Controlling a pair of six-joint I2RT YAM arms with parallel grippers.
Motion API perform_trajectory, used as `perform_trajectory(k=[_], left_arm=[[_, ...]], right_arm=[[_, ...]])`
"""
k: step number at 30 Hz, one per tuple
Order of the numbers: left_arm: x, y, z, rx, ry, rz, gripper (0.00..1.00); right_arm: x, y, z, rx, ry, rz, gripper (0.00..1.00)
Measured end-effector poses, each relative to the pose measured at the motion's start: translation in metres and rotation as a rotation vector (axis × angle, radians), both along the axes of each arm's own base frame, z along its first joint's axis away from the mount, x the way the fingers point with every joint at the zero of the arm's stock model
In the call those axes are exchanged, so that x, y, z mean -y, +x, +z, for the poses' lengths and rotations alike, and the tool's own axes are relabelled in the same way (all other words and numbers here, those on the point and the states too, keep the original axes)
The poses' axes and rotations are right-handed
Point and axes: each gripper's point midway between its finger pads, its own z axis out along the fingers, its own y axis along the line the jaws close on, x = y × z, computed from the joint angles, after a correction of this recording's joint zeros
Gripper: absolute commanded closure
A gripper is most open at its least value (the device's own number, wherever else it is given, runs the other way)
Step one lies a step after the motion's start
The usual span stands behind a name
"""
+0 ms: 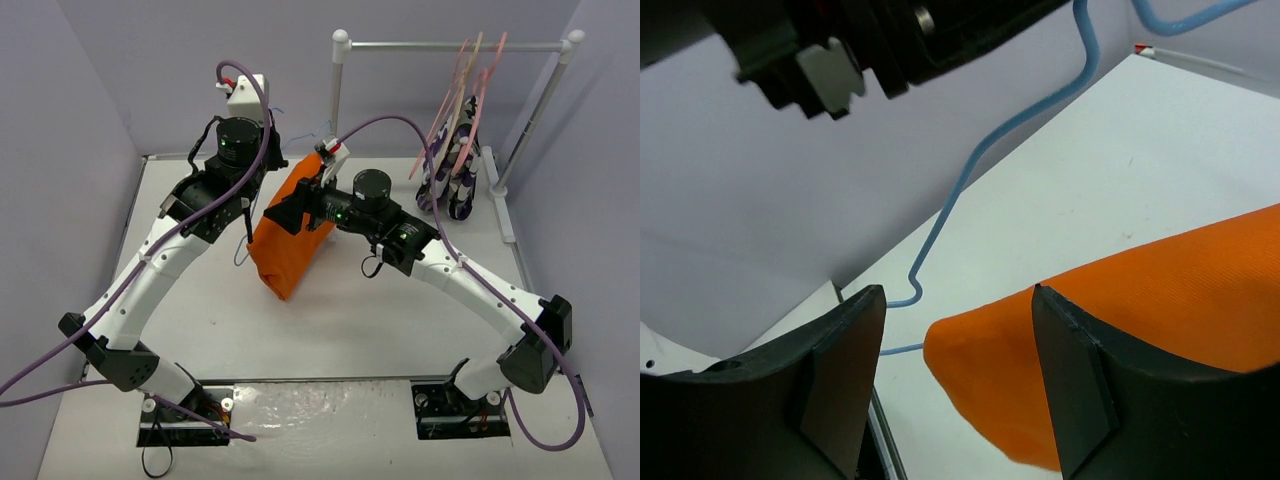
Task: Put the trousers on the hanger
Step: Place the hanger at the clothesline.
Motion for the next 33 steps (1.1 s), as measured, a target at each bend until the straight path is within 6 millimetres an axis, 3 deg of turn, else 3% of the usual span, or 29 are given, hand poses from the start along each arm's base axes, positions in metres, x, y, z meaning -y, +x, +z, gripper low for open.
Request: perform_trajectory(k=[7,21,28,33], left_arm=[[-0.001,0.000,0.001,0.001,-0.004,0.006,1.00],[0.001,0.002,-0.002,-0.009,-0.008,0.009,1.00],[0.003,0.003,-0.004,-0.014,-0.011,0.001,1.00],[-0.001,0.006,-0.006,-0.016,-0.006,0.025,1.00]], right_arm=[[-0.018,0.004,-0.012,-0.041,0.028,0.047,0.42],[-0.041,0.007,0.005,-0.048,0.137,0.121,0.45],[-0.049,0.009,0.007,-0.054,0.168,0.141,0.64],[-0.054,0.013,0.003,-0.047,0.168,0.146,0.96]])
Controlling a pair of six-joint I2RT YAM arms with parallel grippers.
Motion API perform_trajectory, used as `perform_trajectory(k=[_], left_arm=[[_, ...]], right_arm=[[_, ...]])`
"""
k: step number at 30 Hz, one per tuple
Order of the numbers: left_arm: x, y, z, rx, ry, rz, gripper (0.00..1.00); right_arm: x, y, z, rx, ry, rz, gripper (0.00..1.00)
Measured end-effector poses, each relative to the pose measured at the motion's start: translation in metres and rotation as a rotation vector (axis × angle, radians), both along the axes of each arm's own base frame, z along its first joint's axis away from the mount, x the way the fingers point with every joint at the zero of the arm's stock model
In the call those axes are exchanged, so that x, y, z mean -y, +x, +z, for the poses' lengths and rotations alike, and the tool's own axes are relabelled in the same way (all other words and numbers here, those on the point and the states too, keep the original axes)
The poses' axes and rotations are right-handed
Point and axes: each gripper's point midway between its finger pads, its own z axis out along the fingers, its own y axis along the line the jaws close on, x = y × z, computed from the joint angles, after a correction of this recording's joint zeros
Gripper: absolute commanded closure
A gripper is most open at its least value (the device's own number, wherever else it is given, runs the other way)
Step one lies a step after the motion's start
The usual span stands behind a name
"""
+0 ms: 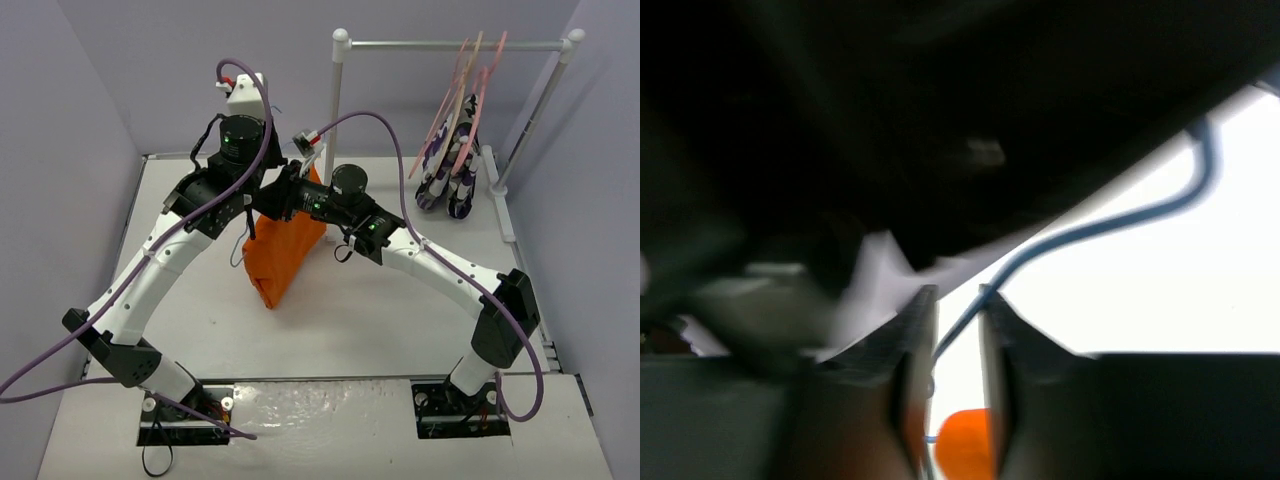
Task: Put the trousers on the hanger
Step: Place the hanger at the clothesline.
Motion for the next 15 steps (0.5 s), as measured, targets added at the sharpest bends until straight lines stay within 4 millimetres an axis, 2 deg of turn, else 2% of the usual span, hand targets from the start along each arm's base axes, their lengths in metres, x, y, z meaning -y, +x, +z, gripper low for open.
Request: perform_trajectory(k=[2,5,9,14,15], left_arm=[[-0.001,0.000,0.002,0.005,-0.003,0.001,1.00],[-0.001,-0.002,0.003,0.006,0.000,-0.002,0.99],[0.002,-0.003,0.008,0.022,-0.010,-0.023,0.70],[-0.002,-0.015,0.037,0.114,-0.062,-0.056,0.37],[-0.004,-0.019,0.042,0.129,-0.070,-0.058,0.35]], right_arm=[[-0.001,0.000,-0.002,-0.026,0.003,0.003,1.00],[-0.001,0.001,-0.005,-0.051,0.000,0.002,1.00],[0.002,0.004,-0.008,-0.061,-0.011,-0.008,1.00],[0.010,0.009,-0.028,-0.125,-0.074,-0.009,1.00],[0.012,0.009,-0.031,-0.138,-0.083,-0.006,1.00]])
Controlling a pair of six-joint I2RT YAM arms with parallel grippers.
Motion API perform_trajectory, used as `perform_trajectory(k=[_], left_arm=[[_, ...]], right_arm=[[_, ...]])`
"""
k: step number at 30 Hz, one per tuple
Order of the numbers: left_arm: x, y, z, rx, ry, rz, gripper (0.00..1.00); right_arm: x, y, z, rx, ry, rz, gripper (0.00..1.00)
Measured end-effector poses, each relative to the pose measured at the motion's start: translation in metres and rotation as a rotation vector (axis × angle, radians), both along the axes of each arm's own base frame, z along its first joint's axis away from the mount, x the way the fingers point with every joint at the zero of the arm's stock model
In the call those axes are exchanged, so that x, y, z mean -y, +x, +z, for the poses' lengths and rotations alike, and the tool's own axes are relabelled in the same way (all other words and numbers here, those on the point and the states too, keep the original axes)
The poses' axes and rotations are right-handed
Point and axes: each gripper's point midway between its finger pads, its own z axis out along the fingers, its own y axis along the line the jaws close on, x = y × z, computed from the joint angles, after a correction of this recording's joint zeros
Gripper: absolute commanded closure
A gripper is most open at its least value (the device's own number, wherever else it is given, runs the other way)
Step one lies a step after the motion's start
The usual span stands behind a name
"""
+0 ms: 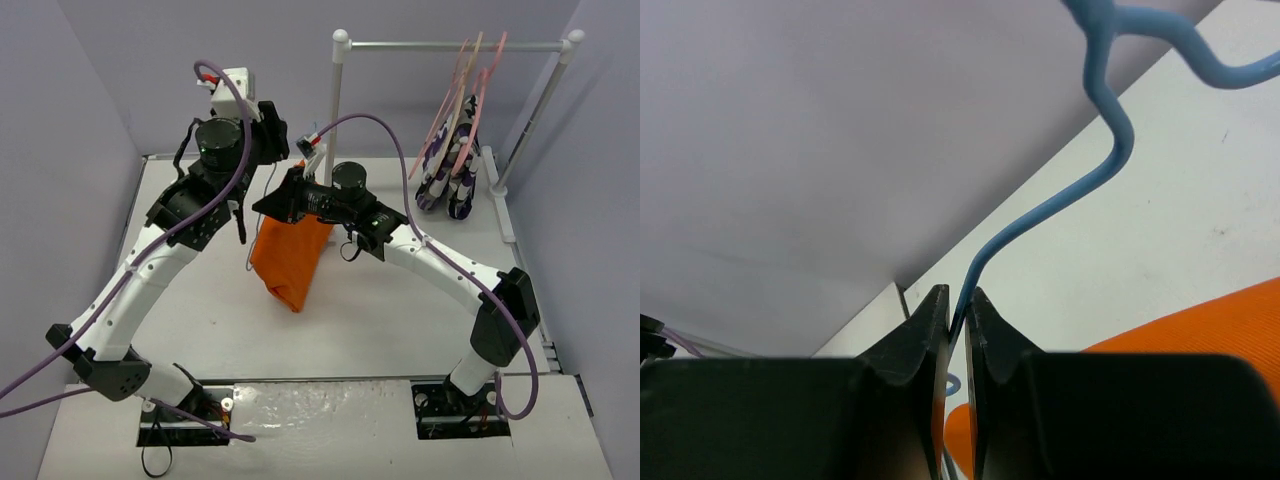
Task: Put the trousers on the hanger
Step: Place the hanger at the clothesline.
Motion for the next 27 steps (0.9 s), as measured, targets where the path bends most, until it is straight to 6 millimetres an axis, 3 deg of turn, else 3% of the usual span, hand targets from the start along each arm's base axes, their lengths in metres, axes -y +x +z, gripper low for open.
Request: perform_trajectory(k=[7,14,22,27], left_arm=[[-0.019,-0.023,0.024,0.072,-0.023,-0.005,0.30],[-0.029,-0.032,0.031,0.099,0.004,0.001,0.30],[-0.044,-0.040,0.015,0.081,0.037,0.028,0.30],[-0.044,-0.035,-0.015,0.026,0.072,0.037,0.30]], right_arm=[[0.023,0.001,0.004,-0.049,-0.016,0.013,1.00],[0.062,0.012,0.034,-0.061,-0.029,-0.020,1.00],[0.109,0.012,0.091,0.001,0.008,-0.066,1.00],[0.139,0.016,0.102,0.009,0.013,-0.099,1.00]])
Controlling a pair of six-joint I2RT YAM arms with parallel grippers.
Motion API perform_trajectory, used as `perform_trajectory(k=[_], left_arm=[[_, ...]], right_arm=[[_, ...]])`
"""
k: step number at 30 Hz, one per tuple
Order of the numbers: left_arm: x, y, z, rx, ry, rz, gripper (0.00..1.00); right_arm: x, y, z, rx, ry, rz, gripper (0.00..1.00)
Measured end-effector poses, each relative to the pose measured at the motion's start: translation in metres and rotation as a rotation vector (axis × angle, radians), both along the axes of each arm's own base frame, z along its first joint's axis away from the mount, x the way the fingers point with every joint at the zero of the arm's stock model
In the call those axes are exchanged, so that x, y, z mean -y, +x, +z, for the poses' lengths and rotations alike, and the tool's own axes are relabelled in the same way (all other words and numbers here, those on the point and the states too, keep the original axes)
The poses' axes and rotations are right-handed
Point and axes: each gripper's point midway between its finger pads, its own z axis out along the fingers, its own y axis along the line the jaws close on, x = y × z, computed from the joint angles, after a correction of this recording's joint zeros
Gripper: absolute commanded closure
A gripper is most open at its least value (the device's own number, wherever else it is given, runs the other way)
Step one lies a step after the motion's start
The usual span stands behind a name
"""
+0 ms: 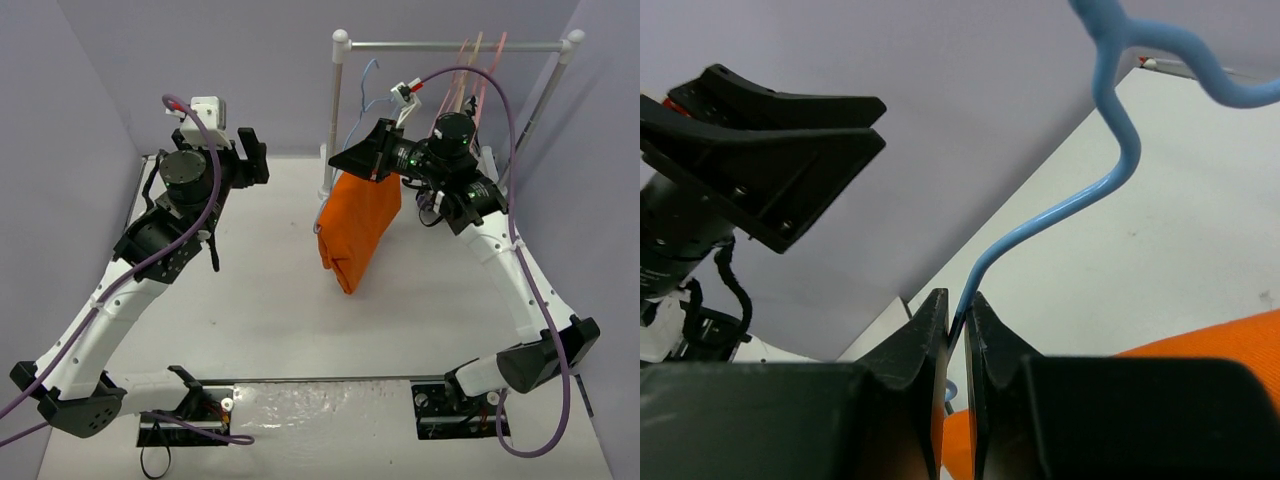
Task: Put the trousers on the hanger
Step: Place the hanger at the clothesline.
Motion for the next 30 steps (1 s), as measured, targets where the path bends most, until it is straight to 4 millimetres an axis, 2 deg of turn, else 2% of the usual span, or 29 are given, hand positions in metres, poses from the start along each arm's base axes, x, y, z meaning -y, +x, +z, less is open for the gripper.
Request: perform_trajectory(k=[5,9,19,30], left_arm=[[0.004,0.007,-0.039,-0.079,0.042,0.005,0.30],[0.006,0.009,-0.059,-0.122,0.057,0.002,0.30],[0.007,0.011,-0.071,-0.153,0.052,-0.002,0.30],[-0.003,0.016,-0.085,-0.190,0.059,0.009,0.30]], right_arm=[[0.025,0.012,-0.007,-0.037,-0.012,-0.022,1.00],[0.041,0.021,-0.012,-0.060,-0.015,-0.010,1.00],[0.058,0.055,-0.021,-0.079,-0.018,0.053,1.00],[0.055,0.054,-0.017,-0.071,-0.006,0.079,1.00]])
